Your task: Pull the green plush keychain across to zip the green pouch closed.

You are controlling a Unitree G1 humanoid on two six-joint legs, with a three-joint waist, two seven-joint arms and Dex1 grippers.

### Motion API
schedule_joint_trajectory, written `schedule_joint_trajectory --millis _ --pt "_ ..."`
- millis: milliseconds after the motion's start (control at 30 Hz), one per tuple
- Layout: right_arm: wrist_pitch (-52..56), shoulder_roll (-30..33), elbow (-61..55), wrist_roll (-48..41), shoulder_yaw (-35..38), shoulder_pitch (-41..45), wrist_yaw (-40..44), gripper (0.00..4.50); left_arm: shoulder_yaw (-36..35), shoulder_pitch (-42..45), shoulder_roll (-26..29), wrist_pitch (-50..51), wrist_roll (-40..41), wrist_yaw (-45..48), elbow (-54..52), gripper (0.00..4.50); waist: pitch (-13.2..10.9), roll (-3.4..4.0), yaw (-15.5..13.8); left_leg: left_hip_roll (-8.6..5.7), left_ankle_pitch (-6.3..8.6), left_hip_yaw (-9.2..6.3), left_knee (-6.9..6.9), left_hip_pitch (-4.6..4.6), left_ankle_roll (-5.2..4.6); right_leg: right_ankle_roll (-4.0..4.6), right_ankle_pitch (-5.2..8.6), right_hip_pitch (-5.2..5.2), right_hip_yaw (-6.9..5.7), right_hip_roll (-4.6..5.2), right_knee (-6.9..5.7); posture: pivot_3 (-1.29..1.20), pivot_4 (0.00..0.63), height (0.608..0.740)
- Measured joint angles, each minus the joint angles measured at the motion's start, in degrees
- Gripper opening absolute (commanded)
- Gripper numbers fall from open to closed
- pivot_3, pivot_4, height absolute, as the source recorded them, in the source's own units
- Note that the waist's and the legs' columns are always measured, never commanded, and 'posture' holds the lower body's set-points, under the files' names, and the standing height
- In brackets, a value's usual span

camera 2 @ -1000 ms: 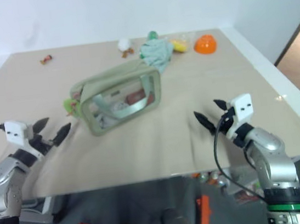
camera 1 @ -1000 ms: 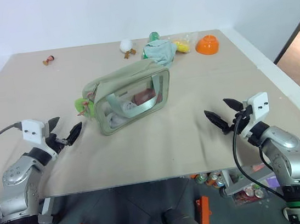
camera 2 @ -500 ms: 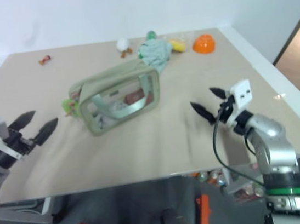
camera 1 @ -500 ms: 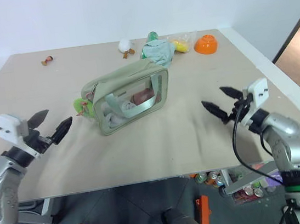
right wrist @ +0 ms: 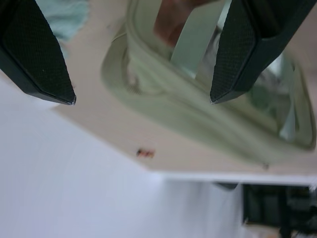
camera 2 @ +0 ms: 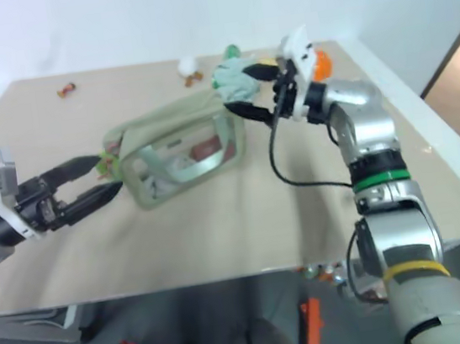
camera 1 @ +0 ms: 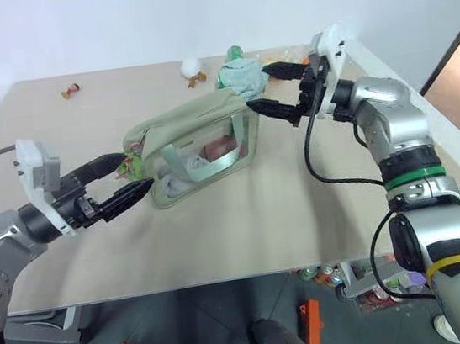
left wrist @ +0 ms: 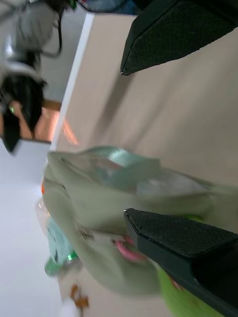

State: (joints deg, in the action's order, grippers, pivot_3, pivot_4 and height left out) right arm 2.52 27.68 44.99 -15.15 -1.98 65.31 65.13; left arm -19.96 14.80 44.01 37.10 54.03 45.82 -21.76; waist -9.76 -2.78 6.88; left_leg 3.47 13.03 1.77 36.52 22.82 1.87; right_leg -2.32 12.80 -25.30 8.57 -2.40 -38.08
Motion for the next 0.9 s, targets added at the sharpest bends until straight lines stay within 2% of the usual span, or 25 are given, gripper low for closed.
schedule_joint_trajectory --millis 133,333,367,433,500,600,733,767,900 --pt "-5.83 -1.20 10.00 3.31 -0.48 2.07 2.70 4.50 1.12 -0.02 -0.86 0.95 0.32 -1.60 -1.28 4.46 -0.01 0.02 0.01 0.01 0.11 -0.27 0.00 0.19 0.10 0.10 0.10 -0.07 -0.32 0.02 -0.01 0.00 0.150 0.738" --pt "-9.55 -3.04 17.31 5.81 -0.31 5.24 3.49 4.50 1.79 -0.02 -2.17 0.96 0.42 -3.12 -2.56 4.46 -0.03 0.05 -0.01 0.02 0.14 -0.40 0.03 0.23 0.10 0.14 0.10 -0.07 -0.49 0.04 -0.03 0.00 0.150 0.738" --pt "-9.85 -3.24 17.75 5.97 -0.29 5.55 3.55 3.99 1.87 -0.02 -2.28 0.95 0.33 -3.24 -2.56 4.50 -0.03 0.05 -0.01 0.01 0.14 -0.44 0.04 0.23 0.10 0.14 0.09 -0.05 -0.52 0.04 -0.03 0.00 0.150 0.738" --pt "-10.31 -3.55 18.52 6.18 -0.22 5.87 3.90 3.37 1.92 -0.03 -2.33 0.91 -0.03 -3.46 -2.56 4.50 -0.03 0.06 0.00 0.00 0.13 -0.50 0.06 0.23 0.12 0.14 0.10 -0.01 -0.56 0.04 -0.04 0.00 0.150 0.738" --pt "-10.47 -3.77 19.27 6.18 0.26 6.16 4.69 2.49 1.92 -0.03 -2.60 0.43 -0.98 -4.17 -2.50 4.50 -0.03 0.06 0.00 0.00 0.10 -0.53 0.10 0.23 0.16 0.15 0.09 0.00 -0.57 0.04 -0.05 0.00 0.150 0.738" --pt "-10.54 -3.75 19.32 6.22 0.68 6.61 5.18 1.66 2.06 0.05 -2.74 -0.42 -2.37 -4.27 -2.25 4.50 -0.04 0.06 0.05 0.00 0.09 -0.55 0.11 0.23 0.17 0.17 0.08 0.00 -0.60 0.04 -0.07 0.00 0.150 0.738" --pt "-10.68 -3.90 19.31 6.43 0.68 6.63 6.28 0.21 2.68 1.97 -3.42 -1.15 -3.71 -4.26 -1.17 4.50 -0.04 0.07 0.14 0.00 0.07 -0.65 0.11 0.23 0.21 0.19 0.07 0.00 -0.68 0.02 -0.11 0.00 0.150 0.738" --pt "-10.80 -3.91 19.31 6.50 0.68 6.62 6.59 0.02 2.79 2.40 -3.92 -1.34 -4.12 -4.25 -0.71 4.50 -0.04 0.07 0.15 0.00 0.06 -0.66 0.11 0.23 0.22 0.20 0.06 0.00 -0.69 0.02 -0.11 0.00 0.150 0.738" --pt "-11.27 -3.78 18.78 6.51 0.68 6.26 7.51 0.02 3.78 2.78 -4.88 -2.36 -5.62 -4.16 1.17 4.50 -0.04 0.07 0.16 0.00 0.04 -0.71 0.11 0.25 0.25 0.20 0.06 0.01 -0.73 0.03 -0.11 0.00 0.150 0.738"
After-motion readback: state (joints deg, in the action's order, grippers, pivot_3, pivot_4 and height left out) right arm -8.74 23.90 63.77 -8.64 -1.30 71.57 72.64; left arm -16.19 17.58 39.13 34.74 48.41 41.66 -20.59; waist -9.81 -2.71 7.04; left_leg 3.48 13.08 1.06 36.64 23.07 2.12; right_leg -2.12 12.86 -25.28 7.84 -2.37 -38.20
